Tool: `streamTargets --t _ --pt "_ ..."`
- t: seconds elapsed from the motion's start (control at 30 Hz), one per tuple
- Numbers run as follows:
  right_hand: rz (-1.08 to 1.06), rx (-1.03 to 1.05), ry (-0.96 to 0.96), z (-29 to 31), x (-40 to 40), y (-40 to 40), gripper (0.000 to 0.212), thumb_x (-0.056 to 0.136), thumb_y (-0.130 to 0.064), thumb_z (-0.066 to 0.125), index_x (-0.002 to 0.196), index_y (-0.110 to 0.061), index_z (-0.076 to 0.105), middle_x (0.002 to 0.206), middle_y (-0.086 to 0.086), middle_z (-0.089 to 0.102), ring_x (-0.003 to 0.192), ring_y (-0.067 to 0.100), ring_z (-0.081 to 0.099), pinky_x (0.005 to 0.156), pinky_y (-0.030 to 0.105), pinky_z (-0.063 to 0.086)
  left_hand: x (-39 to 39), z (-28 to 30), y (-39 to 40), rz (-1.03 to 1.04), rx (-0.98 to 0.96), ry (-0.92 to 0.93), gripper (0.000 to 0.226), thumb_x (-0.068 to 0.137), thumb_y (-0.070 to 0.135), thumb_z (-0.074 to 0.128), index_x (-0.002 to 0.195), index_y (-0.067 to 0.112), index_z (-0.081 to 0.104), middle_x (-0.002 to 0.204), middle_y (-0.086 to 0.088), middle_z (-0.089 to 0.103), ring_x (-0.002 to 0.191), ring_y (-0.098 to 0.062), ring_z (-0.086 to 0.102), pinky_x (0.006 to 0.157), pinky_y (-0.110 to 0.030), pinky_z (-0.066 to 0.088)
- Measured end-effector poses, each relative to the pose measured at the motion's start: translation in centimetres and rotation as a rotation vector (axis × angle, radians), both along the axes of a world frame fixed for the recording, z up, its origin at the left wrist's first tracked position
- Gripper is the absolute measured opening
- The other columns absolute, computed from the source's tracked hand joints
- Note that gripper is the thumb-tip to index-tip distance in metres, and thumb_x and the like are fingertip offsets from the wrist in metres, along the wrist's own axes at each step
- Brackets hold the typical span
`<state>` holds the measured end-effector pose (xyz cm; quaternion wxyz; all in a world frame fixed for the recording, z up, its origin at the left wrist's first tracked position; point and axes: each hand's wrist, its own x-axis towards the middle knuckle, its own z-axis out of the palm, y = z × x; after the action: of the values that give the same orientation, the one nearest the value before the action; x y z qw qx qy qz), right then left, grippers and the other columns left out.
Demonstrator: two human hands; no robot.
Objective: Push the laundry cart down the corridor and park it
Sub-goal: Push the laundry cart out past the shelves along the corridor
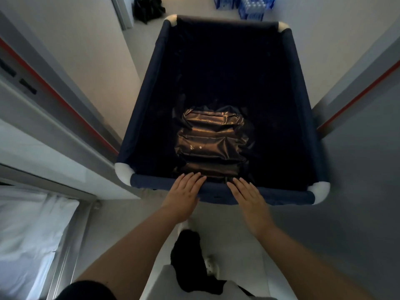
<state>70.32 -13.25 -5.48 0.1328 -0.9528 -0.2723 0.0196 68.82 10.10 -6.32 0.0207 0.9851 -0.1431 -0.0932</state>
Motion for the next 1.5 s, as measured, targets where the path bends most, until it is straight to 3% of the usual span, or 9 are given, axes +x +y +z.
streamTargets --t 0.1,0.2,0.33,0.5,0.9,1.1,1.2,1.3,1.5 --pt "-0.01 0.006 -0.01 0.0 3.6 0.4 0.087 0.051 0.02 0.071 0.132 -0.005 0.052 0.132 0.013 0.055 0.124 0.032 0.049 0.104 0.049 0.034 3.3 0.3 0.3 -0.011 -0.007 -0.016 0.061 0.096 0.032 0.031 0.149 0.017 0.003 0.156 -0.005 0.013 0.142 -0.022 0.008 0.109 -0.034 -0.016" --pt "-0.035 0.022 -0.006 -0.1 7.0 0.7 0.08 0.055 0.02 0.062 0.131 -0.006 0.053 0.132 0.012 0.056 0.123 0.031 0.05 0.108 0.041 0.029 6.9 0.3 0.8 -0.029 -0.014 -0.025 0.061 0.097 0.032 0.028 0.148 0.017 -0.001 0.157 -0.004 0.009 0.142 -0.021 0.003 0.106 -0.033 -0.022" --pt "-0.076 0.023 -0.024 0.1 11.9 1.5 0.071 0.061 0.011 0.049 0.13 -0.005 0.053 0.131 0.014 0.056 0.124 0.034 0.049 0.108 0.039 0.022 11.9 0.5 1.8 -0.063 -0.054 -0.027 0.062 0.097 0.031 0.029 0.148 0.017 -0.004 0.157 -0.003 0.007 0.142 -0.019 0.001 0.109 -0.032 -0.018" --pt "-0.109 -0.001 -0.039 0.0 17.8 2.7 0.082 0.055 0.022 0.068 0.131 -0.004 0.052 0.133 0.016 0.054 0.125 0.036 0.047 0.106 0.052 0.028 18.3 0.6 2.5 -0.08 -0.087 0.007 0.062 0.097 0.029 0.031 0.148 0.016 -0.002 0.157 -0.003 0.008 0.142 -0.019 0.001 0.112 -0.033 -0.012" --pt "-0.07 -0.023 0.036 -1.1 32.2 3.7 0.099 0.047 0.021 0.074 0.136 -0.01 0.045 0.139 0.014 0.049 0.131 0.031 0.038 0.108 0.051 0.026 32.1 0.0 3.8 -0.04 -0.144 -0.027 0.06 0.096 0.027 0.036 0.148 0.017 0.007 0.155 -0.003 0.018 0.141 -0.019 0.012 0.11 -0.031 -0.016" --pt "-0.029 0.002 0.068 -0.8 39.9 4.1 0.101 0.046 0.018 0.076 0.138 -0.011 0.044 0.141 0.013 0.046 0.133 0.029 0.035 0.113 0.043 0.02 39.5 0.6 3.8 0.015 -0.177 -0.05 0.057 0.092 0.023 0.046 0.145 0.014 0.026 0.147 -0.009 0.036 0.136 -0.025 0.028 0.113 -0.04 0.0" --pt "0.007 -0.025 0.099 -0.3 44.2 3.9 0.1 0.054 0.021 0.067 0.143 -0.013 0.036 0.148 0.011 0.036 0.139 0.028 0.022 0.113 0.043 0.017 43.3 0.5 3.9 0.05 -0.174 -0.05 0.055 0.094 0.025 0.044 0.145 0.016 0.026 0.146 -0.007 0.037 0.136 -0.024 0.029 0.114 -0.038 0.002" --pt "0.06 -0.029 0.116 -0.1 48.5 3.7 0.094 0.071 0.018 0.054 0.148 -0.021 0.016 0.156 0.003 0.015 0.143 0.022 0.001 0.115 0.035 0.001 47.2 0.5 4.1 0.081 -0.158 -0.062 0.053 0.094 0.024 0.046 0.144 0.016 0.029 0.144 -0.008 0.04 0.134 -0.025 0.031 0.113 -0.036 0.001" --pt "0.091 -0.032 0.077 0.5 56.5 4.5 0.09 0.072 0.017 0.055 0.148 -0.017 0.022 0.155 0.005 0.019 0.144 0.024 0.009 0.116 0.035 0.004 54.6 1.0 4.4 0.129 -0.149 -0.05 0.066 0.085 0.006 0.049 0.145 0.019 0.024 0.145 -0.008 0.037 0.134 -0.025 0.028 0.115 -0.037 0.006"
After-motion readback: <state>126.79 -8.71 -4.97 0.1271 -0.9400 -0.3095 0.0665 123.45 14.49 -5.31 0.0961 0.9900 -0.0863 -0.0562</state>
